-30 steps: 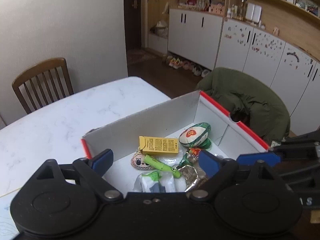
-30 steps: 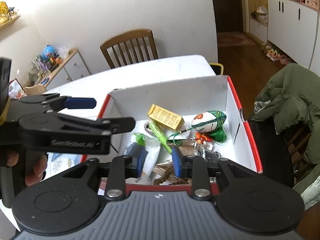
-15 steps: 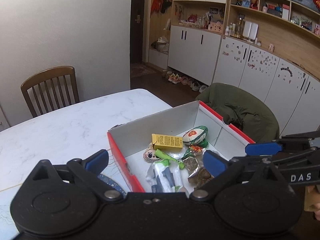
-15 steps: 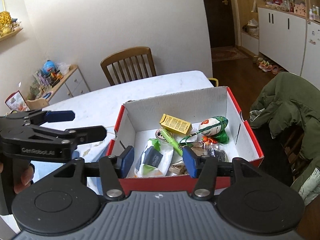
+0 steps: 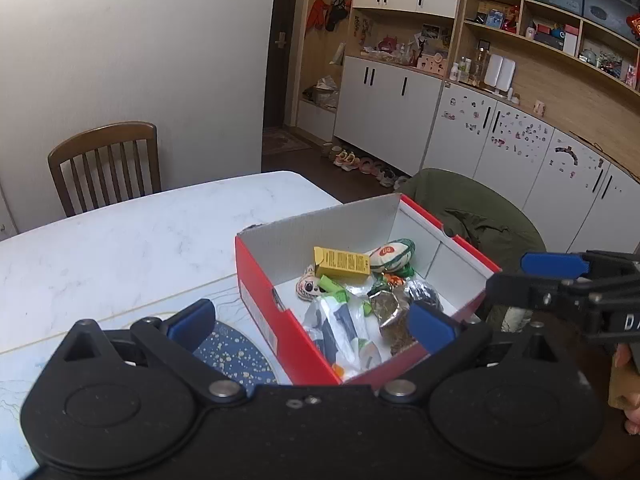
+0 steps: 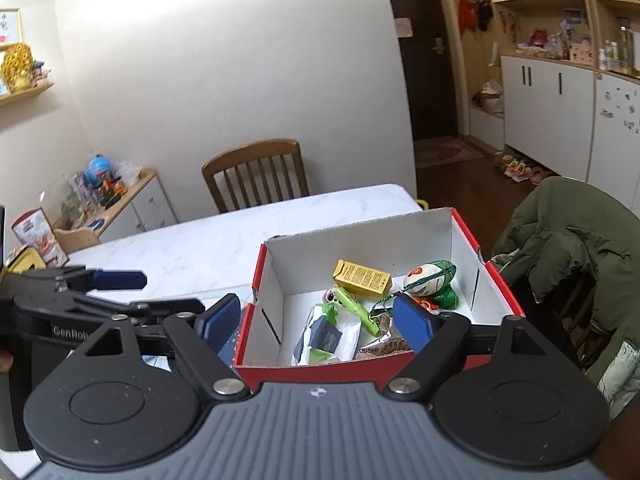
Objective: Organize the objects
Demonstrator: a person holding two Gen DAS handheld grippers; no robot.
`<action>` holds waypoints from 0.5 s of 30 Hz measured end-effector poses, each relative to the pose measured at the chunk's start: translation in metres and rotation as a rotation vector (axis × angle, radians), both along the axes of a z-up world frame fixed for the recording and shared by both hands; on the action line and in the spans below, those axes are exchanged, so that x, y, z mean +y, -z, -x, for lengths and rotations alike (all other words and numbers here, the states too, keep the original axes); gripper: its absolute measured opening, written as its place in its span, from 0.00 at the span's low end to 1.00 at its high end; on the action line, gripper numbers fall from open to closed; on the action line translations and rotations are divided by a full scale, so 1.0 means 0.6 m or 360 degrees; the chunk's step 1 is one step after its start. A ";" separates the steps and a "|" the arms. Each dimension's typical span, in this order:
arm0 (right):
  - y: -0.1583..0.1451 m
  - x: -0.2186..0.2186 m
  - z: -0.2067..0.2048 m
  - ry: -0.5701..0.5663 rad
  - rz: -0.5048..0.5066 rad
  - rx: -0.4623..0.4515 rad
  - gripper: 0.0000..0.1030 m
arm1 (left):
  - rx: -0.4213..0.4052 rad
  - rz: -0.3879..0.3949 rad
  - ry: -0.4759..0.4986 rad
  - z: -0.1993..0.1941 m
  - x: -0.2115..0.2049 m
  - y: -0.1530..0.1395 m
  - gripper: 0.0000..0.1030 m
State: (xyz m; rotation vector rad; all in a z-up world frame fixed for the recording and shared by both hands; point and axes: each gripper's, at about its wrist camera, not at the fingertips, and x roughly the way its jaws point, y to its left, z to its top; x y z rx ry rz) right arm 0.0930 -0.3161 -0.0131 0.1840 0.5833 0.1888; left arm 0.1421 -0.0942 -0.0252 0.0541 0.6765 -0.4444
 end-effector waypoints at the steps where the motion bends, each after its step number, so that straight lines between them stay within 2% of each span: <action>1: -0.001 0.002 0.002 0.0016 -0.0009 -0.0007 0.84 | 0.0008 0.0008 0.0007 0.002 0.003 0.001 0.99; 6: -0.004 0.007 0.015 0.0084 -0.0038 -0.0031 0.90 | -0.0012 0.0007 0.0028 0.014 0.010 0.002 1.00; 11: -0.002 0.017 0.026 0.0126 -0.0023 -0.0041 0.91 | -0.0049 0.0021 0.0061 0.026 0.017 0.000 1.00; 15: -0.001 0.020 0.034 0.0169 -0.0055 -0.0050 0.97 | -0.0059 0.0032 0.0092 0.030 0.020 -0.002 1.00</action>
